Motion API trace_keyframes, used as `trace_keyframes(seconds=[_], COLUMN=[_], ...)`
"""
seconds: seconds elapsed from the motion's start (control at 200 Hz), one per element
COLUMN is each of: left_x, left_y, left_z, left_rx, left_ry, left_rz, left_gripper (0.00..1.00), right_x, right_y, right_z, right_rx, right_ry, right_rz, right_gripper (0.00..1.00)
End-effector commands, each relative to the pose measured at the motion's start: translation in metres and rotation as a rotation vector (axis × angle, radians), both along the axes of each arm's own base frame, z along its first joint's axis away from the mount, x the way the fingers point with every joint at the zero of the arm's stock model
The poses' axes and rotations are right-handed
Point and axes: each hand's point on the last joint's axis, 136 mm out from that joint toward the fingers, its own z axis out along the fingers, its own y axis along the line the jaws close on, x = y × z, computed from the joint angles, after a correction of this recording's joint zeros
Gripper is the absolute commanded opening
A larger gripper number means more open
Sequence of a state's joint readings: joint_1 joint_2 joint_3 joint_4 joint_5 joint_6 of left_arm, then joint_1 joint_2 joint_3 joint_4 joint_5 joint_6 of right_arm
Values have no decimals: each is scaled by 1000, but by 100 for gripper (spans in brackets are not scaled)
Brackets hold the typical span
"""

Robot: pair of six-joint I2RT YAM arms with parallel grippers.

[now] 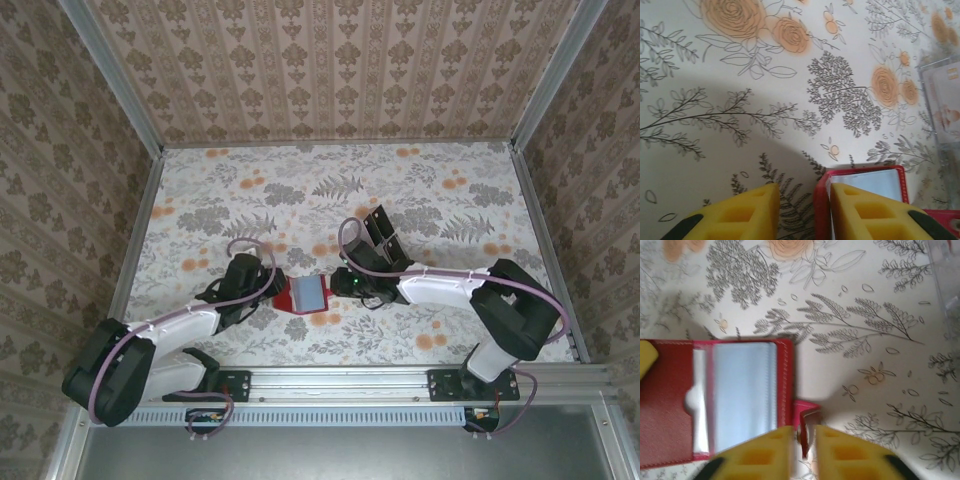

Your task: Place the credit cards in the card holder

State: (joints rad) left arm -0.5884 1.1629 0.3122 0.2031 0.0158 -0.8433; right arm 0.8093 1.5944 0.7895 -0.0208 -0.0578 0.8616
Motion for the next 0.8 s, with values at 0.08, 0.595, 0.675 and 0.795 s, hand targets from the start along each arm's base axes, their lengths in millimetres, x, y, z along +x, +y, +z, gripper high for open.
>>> trace_keyframes(seconds=[0.08,0.595,0.675,0.795], left_x=[-4,-8,-11,-16], left_y=[17,42,45,47], left_z=[-12,-12,-13,-17], left_rx=[95,282,326,363], left_ry=[20,132,164,204], left_rz=[29,82,72,61], left_gripper=[36,64,61,50], right_x=[2,-3,1,5], right_y=[-1,65,71,68], right_z=[32,62,46,17], right_rx=[44,151,138,97], right_ry=[-70,-96,-80,-43], right_rz=[-18,158,164,152], right_gripper=[38,34,32,30])
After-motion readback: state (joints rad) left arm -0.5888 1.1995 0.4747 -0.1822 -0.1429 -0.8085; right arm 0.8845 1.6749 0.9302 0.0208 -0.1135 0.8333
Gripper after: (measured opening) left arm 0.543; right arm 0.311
